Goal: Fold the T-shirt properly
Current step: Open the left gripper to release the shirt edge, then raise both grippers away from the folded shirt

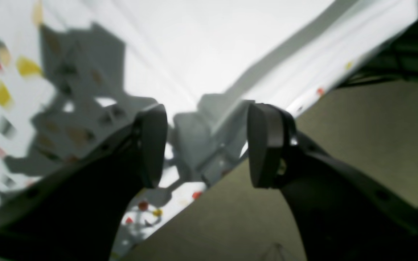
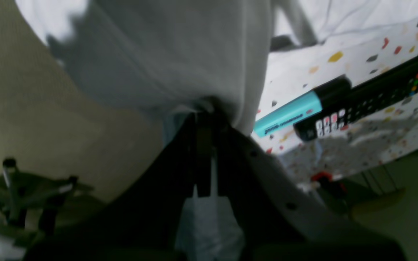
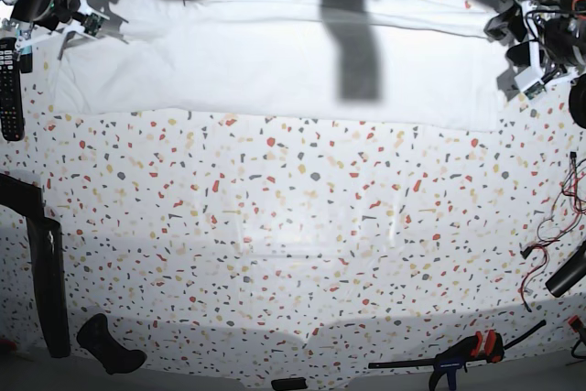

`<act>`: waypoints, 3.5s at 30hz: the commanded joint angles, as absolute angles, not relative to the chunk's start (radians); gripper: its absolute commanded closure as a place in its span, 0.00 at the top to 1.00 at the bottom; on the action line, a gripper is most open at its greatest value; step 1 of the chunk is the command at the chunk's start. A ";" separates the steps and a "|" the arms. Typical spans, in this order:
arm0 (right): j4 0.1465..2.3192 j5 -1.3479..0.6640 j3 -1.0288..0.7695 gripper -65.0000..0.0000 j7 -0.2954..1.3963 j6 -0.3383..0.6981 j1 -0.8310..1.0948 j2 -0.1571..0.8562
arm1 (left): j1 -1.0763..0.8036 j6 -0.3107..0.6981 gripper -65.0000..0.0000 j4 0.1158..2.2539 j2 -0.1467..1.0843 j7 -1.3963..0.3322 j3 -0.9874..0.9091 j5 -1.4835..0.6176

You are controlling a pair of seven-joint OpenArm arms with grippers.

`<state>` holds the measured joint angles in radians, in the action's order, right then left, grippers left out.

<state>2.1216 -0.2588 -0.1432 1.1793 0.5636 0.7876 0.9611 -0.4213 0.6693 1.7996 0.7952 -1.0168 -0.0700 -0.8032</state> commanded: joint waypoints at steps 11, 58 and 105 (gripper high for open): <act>2.131 -0.245 -0.151 0.00 1.024 0.486 0.752 0.955 | -0.415 0.500 0.53 2.141 0.716 -0.892 -0.078 -0.595; 2.271 -0.133 -0.151 0.39 1.119 0.181 0.566 0.757 | -0.485 0.523 0.53 2.146 0.460 -0.817 -0.078 -0.495; 2.096 -0.138 -0.151 0.39 0.907 0.187 0.483 0.457 | -0.330 0.561 0.52 1.842 0.460 -0.756 -0.078 -0.550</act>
<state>2.0758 -0.1413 -0.1444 0.9237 0.1909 0.4854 0.4458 -0.3351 0.5575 1.8278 0.4480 -0.7692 -0.0711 -0.5400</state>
